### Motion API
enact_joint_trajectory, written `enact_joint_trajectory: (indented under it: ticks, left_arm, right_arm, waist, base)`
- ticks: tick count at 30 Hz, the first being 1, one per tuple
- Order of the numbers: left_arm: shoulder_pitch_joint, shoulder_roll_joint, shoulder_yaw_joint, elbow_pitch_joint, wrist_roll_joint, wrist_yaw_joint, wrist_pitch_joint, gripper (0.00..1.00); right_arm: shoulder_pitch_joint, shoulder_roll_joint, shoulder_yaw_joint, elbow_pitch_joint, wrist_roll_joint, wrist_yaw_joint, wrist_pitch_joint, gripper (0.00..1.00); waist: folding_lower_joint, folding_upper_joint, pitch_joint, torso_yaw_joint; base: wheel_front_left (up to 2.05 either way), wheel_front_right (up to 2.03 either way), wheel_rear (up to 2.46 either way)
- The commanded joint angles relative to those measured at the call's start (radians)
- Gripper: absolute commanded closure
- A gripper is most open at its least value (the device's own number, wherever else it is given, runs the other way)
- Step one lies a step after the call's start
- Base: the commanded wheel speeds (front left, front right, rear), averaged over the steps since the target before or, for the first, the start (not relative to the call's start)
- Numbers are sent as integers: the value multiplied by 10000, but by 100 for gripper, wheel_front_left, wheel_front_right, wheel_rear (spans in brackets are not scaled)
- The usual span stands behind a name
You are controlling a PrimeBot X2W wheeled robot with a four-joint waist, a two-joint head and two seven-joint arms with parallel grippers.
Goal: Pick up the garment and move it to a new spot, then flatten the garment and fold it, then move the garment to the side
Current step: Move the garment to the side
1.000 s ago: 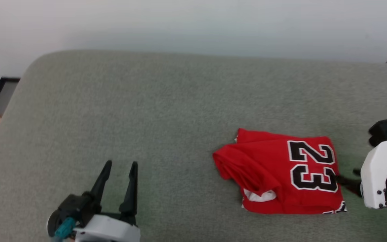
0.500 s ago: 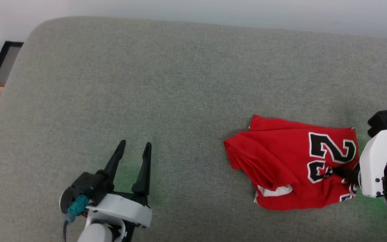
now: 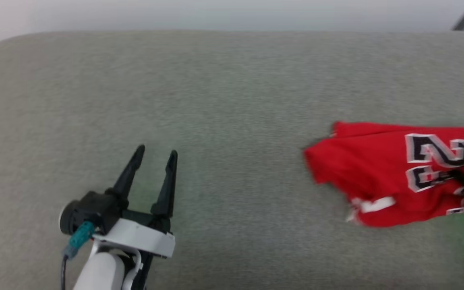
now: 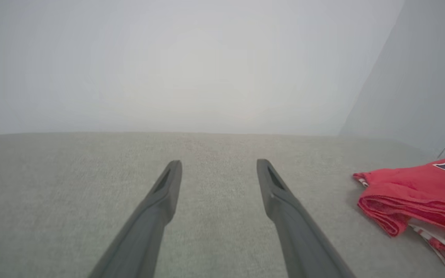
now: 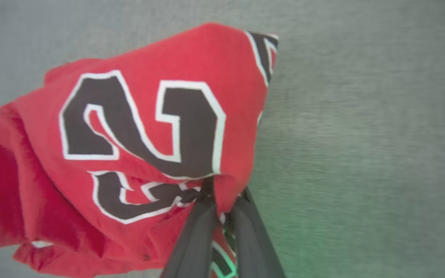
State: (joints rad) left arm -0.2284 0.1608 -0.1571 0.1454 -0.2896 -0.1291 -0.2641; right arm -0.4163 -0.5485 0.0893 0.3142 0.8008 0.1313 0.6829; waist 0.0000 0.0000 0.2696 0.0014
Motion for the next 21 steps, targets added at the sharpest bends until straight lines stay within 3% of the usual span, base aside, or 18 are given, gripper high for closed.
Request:
enact_joint_trajectory:
  ticks: [1, 8, 11, 21]
  left_arm:
    - [-189, 93, -81, -11, 108, -20, 5, 0]
    - [-1129, 482, -813, -323, 147, -20, 3, 0]
    - [-1736, 698, -1104, -436, 88, -7, 5, 0]
    - [-3874, 1123, -1771, -439, 310, -8, 5, 0]
  right_arm:
    - [148, -219, -281, 22, -69, -12, -156, 100]
    - [218, -908, -1645, 440, -775, -12, -1081, 100]
    - [-17, -859, -1974, 652, -1101, -10, -1382, 100]
    - [-2053, -1019, -2485, 2118, -2275, -12, -2427, 100]
  waist:
    - [0, 0, 90, -701]
    - [0, 0, 617, -1586]
    - [0, 0, 946, -1799]
    - [0, 0, 2300, -1898]
  base:
    - [0, 0, 0]
    - [0, 0, 0]
    - [0, 0, 0]
    - [0, 0, 0]
